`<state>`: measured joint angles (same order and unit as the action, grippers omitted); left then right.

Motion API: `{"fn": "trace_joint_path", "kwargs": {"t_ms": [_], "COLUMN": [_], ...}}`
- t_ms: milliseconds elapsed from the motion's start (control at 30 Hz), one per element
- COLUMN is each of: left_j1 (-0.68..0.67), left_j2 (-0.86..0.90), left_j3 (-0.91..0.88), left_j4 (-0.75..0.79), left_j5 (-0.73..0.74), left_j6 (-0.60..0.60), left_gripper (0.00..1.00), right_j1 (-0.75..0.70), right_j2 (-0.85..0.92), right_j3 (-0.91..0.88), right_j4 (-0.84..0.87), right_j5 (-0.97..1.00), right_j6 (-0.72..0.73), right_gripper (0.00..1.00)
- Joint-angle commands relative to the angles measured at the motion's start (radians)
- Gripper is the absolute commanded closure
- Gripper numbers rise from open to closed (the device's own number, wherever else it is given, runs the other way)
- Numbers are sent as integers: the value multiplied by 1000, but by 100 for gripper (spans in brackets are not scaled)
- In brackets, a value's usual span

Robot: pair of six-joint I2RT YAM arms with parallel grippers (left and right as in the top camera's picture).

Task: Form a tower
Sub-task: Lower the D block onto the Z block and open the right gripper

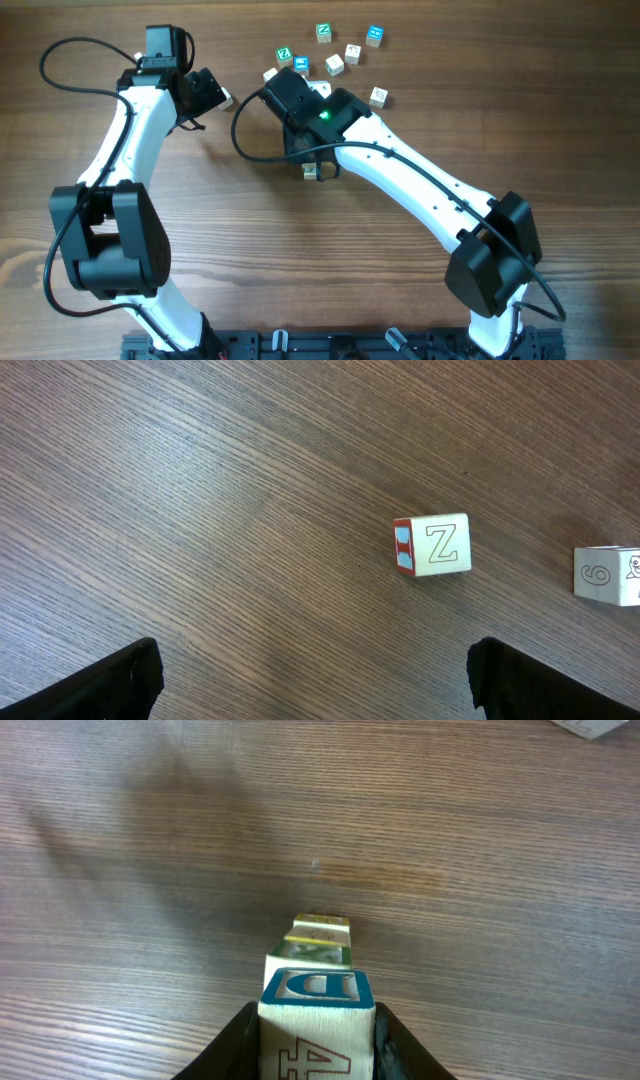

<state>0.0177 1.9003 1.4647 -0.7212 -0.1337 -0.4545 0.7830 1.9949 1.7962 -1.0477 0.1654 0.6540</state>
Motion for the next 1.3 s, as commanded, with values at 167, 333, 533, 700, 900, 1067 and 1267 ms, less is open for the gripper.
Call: {"fn": "trace_joint_path", "kwargs": {"t_ms": [167, 333, 533, 700, 900, 1067, 1267], "left_j1": [0, 0, 0, 0, 0, 0, 0], "left_j2": [12, 12, 12, 12, 12, 12, 12], "left_j3": [-6, -6, -6, -6, -6, -6, -6], "left_j4": [0, 0, 0, 0, 0, 0, 0], "left_j5": [-6, -6, -6, -6, -6, -6, -6], "left_j6": [5, 5, 5, 5, 5, 5, 5], "left_gripper": [0, 0, 0, 0, 0, 0, 0], "right_j1": [-1, -1, -1, -6, -8, -8, -10], "right_j2": [-30, -30, -30, -30, -30, -30, -30], "right_j3": [24, 24, 24, 24, 24, 24, 24], "right_j4": [13, 7, 7, 5, -2, -4, 0], "right_j5": [-28, -34, -54, -35, -26, -27, -23], "right_j6": [5, 5, 12, 58, 89, 79, 79], "right_gripper": [65, 65, 65, 65, 61, 59, 73]}}
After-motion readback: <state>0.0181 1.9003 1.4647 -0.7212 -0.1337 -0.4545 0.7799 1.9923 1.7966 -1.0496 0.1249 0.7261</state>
